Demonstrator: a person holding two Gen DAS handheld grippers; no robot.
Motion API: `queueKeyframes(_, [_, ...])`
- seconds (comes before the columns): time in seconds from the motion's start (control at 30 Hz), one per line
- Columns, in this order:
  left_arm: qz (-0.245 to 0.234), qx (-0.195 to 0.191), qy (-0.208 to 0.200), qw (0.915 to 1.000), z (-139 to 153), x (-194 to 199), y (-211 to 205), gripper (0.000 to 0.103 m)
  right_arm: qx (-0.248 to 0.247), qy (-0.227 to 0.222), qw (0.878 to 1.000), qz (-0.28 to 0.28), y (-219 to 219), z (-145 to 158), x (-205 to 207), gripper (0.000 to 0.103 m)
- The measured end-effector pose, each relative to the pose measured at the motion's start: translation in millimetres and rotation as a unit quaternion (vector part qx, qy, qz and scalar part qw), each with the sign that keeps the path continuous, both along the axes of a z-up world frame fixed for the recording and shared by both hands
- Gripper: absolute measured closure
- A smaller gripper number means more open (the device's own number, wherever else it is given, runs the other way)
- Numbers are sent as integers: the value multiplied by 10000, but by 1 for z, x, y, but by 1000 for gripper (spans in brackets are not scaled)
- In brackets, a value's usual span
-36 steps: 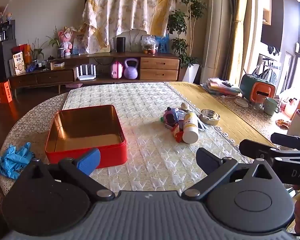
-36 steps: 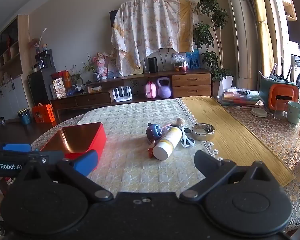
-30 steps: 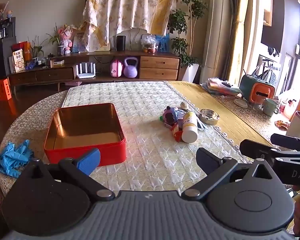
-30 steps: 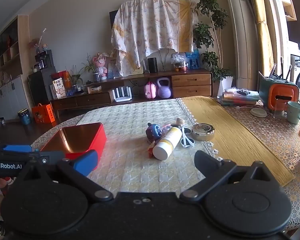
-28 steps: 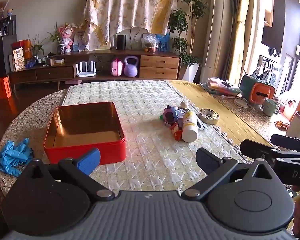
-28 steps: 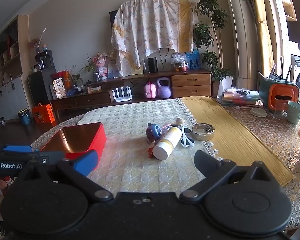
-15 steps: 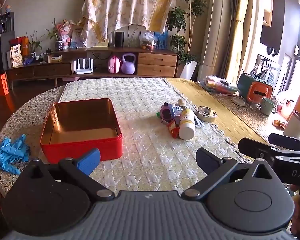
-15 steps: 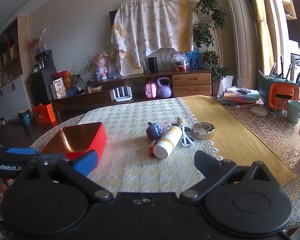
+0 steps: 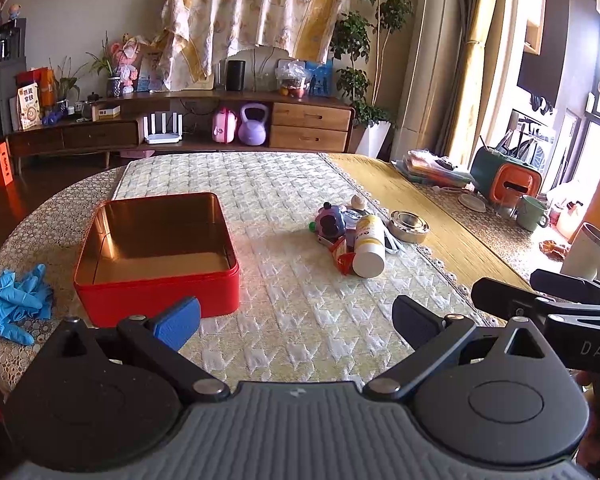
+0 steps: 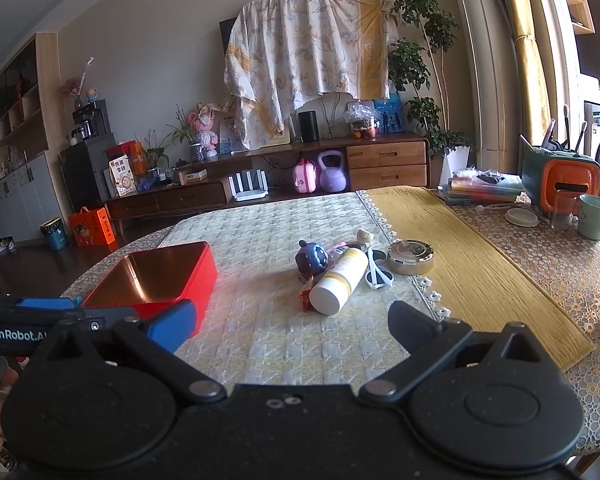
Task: Organize rigid objects
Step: 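Move both tools toward the cluster of items on the table, then grasp the white yellow-labelled bottle with the left tool while the right tool grasps the silver round tin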
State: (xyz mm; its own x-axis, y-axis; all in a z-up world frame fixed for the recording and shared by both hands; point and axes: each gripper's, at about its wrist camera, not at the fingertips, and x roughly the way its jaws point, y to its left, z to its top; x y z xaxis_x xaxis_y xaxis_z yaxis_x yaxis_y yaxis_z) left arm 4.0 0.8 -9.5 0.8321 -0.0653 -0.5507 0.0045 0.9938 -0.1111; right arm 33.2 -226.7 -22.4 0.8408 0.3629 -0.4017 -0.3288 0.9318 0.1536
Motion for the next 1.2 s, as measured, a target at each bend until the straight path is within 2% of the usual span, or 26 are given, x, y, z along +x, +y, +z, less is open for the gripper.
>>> queueKeyframes(0.6, [-72, -153, 69, 9998, -5, 19, 3, 0, -78, 48, 9999, -47, -11, 2, 17, 1])
queueKeyframes(1.0, [-127, -109, 134, 9998, -8, 70, -3, 0, -200, 183, 9996, -23, -31, -2, 65, 1])
queueKeyframes(1.2, [-179, -185, 353, 9990, -18, 102, -11, 0, -209, 346, 9992, -69, -45, -10, 96, 1])
